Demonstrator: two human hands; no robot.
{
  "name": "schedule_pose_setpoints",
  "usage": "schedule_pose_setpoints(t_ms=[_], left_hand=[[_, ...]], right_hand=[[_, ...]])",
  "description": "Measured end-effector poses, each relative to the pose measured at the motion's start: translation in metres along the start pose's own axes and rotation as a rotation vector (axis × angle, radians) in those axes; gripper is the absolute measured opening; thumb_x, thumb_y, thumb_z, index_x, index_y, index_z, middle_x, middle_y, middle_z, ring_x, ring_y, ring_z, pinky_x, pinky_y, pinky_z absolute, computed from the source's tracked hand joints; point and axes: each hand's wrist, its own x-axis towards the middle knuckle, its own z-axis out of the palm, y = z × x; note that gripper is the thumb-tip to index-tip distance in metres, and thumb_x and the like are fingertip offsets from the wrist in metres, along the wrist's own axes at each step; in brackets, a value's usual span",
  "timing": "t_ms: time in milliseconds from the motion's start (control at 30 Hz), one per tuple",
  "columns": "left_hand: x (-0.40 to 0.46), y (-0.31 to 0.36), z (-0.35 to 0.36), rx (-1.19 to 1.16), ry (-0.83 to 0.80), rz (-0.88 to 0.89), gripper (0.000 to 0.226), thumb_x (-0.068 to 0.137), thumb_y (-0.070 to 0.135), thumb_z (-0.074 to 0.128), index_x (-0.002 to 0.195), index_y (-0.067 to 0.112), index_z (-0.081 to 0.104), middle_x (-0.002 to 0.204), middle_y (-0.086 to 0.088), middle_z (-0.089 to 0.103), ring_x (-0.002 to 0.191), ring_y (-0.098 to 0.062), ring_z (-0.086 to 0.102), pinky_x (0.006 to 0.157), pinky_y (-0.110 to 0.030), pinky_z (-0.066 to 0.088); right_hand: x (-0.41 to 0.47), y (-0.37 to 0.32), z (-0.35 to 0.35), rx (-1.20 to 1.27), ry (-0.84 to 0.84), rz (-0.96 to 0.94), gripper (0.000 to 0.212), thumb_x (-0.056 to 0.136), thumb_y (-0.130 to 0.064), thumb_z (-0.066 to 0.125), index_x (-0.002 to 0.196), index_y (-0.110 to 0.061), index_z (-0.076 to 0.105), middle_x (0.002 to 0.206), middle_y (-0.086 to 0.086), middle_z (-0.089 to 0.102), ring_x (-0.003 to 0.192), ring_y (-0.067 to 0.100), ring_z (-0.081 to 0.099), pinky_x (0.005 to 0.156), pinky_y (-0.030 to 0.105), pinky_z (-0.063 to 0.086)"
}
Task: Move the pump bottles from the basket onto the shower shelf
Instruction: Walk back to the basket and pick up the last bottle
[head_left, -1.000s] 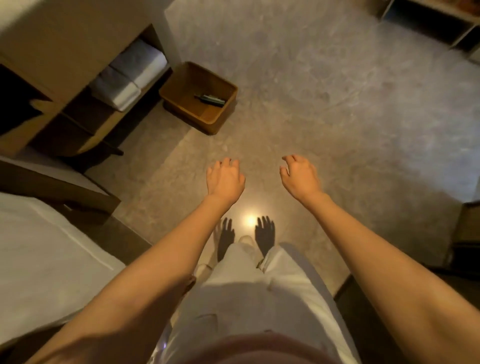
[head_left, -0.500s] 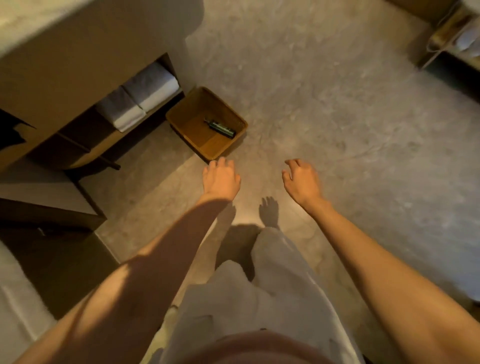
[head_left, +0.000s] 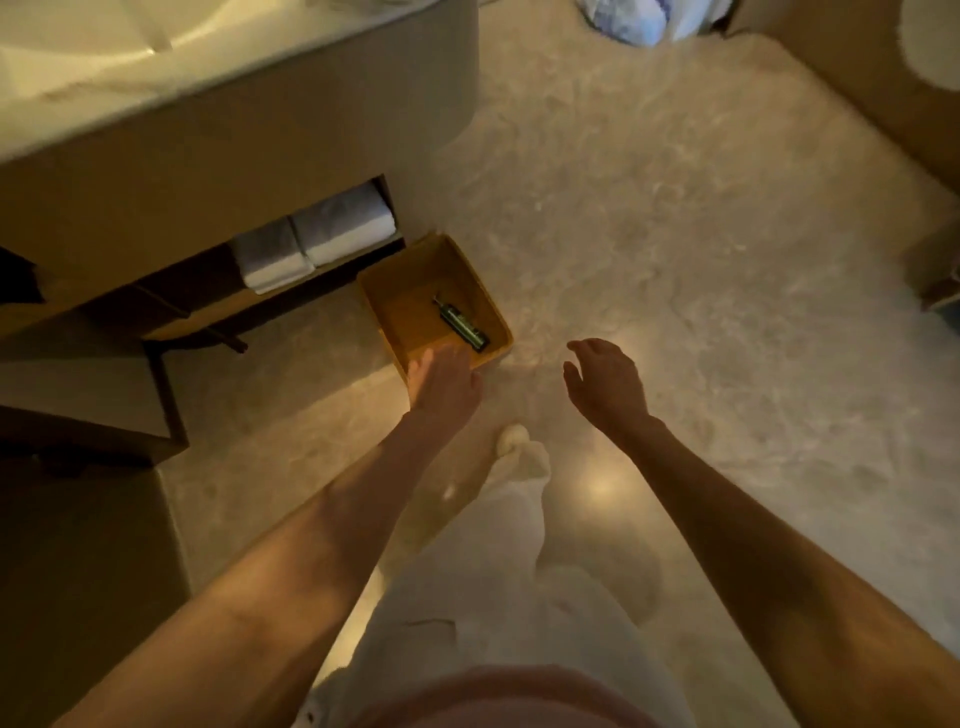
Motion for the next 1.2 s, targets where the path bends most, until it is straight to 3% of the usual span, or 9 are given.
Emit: schedule_pose_setpoints(t_ms=[167, 433, 700, 900, 1200], left_hand=[[0.094, 0.016, -0.024, -0.029, -0.029, -0.077, 0.040, 0.096, 0.032, 0.037, 0.132, 0.016, 0.047, 0.131, -0.009, 0.053, 0.115, -0.028, 0.052, 0.094, -0.039, 0.041], [0.175, 0.024, -0.043, -0.093, -0.072, -0.271, 0.046, 0.095, 0.034, 0.040, 0.139, 0.019, 0.040, 0.135, -0.006, 0.048, 0.124, -0.028, 0.044, 0.103, -0.041, 0.035], [0.254, 0.039, -0.046, -0.214, -0.065, -0.601, 0.044, 0.094, 0.035, 0.042, 0.134, 0.018, 0.044, 0.135, -0.008, 0.049, 0.124, -0.029, 0.045, 0.101, -0.042, 0.035], [0.286, 0.064, -0.048, -0.338, -0.030, -0.893, 0.044, 0.094, 0.035, 0.042, 0.132, 0.015, 0.045, 0.136, -0.009, 0.049, 0.123, -0.030, 0.045, 0.100, -0.042, 0.036], [0.295, 0.058, 0.012, -0.429, -0.003, -1.143, 0.042, 0.092, 0.032, 0.043, 0.130, 0.015, 0.048, 0.131, -0.009, 0.053, 0.119, -0.031, 0.049, 0.102, -0.044, 0.038]], right_hand=[[0.110, 0.022, -0.028, -0.060, -0.056, -0.082, 0.038, 0.095, -0.021, 0.045, 0.130, -0.007, 0.052, 0.131, 0.016, 0.057, 0.121, 0.032, 0.051, 0.101, 0.043, 0.042], [0.228, 0.025, -0.045, -0.060, -0.148, -0.233, 0.038, 0.096, -0.022, 0.045, 0.131, -0.009, 0.052, 0.132, 0.013, 0.057, 0.124, 0.028, 0.049, 0.104, 0.041, 0.040], [0.368, 0.022, -0.051, -0.130, -0.269, -0.581, 0.038, 0.096, -0.022, 0.045, 0.131, -0.009, 0.051, 0.133, 0.012, 0.055, 0.129, 0.025, 0.044, 0.107, 0.039, 0.036], [0.447, 0.022, -0.055, -0.170, -0.388, -0.856, 0.035, 0.094, -0.017, 0.047, 0.126, -0.005, 0.054, 0.125, 0.014, 0.059, 0.119, 0.026, 0.050, 0.097, 0.035, 0.040], [0.494, -0.002, 0.019, -0.376, -0.550, -1.175, 0.040, 0.094, -0.022, 0.043, 0.130, -0.006, 0.051, 0.129, 0.013, 0.055, 0.122, 0.027, 0.046, 0.099, 0.036, 0.036]])
